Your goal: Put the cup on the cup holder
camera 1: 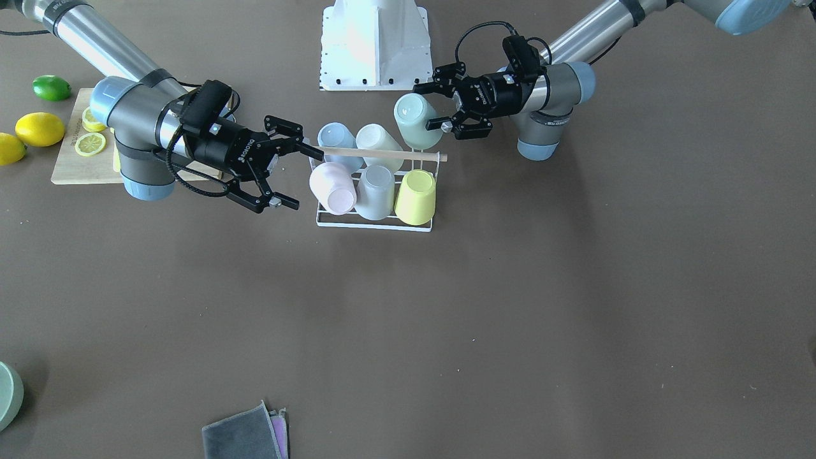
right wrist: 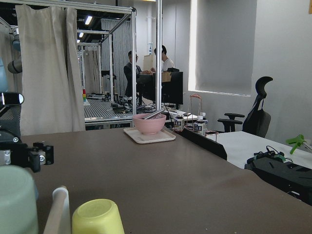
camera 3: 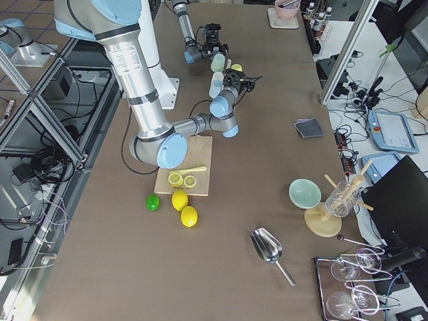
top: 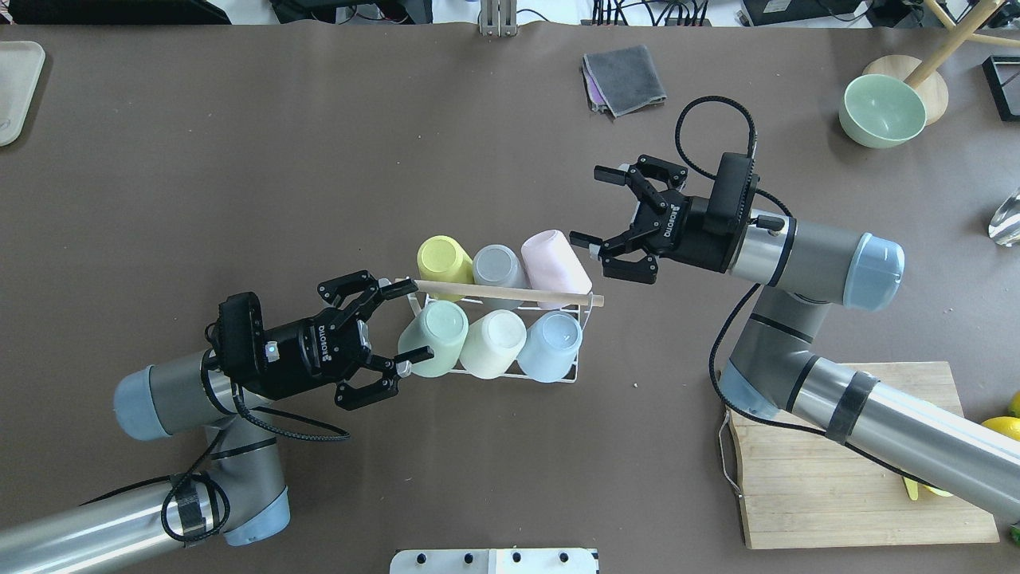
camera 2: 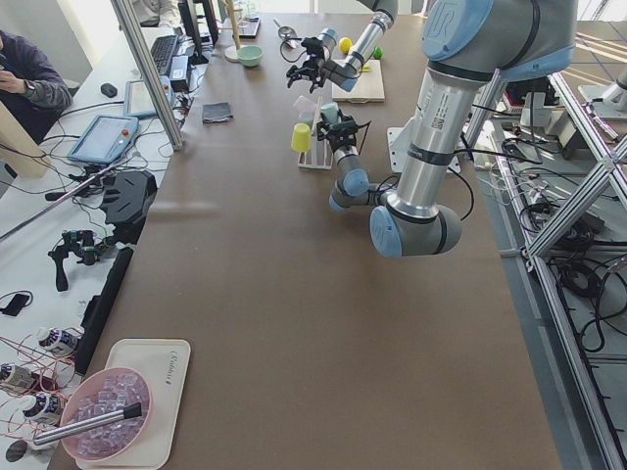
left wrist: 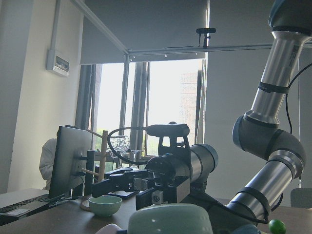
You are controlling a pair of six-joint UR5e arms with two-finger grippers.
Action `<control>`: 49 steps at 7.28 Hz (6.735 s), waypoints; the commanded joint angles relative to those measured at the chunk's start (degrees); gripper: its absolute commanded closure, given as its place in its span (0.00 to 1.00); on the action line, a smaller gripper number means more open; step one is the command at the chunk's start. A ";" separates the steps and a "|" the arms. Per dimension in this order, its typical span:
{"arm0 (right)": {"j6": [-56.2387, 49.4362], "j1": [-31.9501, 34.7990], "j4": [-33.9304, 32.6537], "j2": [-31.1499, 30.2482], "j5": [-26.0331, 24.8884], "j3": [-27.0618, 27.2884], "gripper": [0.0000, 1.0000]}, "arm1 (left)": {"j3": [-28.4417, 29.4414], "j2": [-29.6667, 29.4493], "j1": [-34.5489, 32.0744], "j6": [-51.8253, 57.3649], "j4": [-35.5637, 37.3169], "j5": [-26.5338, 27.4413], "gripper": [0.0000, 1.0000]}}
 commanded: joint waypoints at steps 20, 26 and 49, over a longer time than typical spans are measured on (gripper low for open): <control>-2.63 50.32 -114.61 -21.63 30.41 12.54 0.00 | -23.62 0.66 -35.02 -8.48 112.95 -32.12 0.02; -2.80 50.33 -116.05 -21.63 29.45 12.46 0.00 | -30.25 16.87 -53.72 6.59 137.36 -35.11 0.02; -2.80 52.70 -115.96 -22.95 28.84 11.14 0.00 | -30.25 34.93 -67.83 23.25 137.53 -45.95 0.02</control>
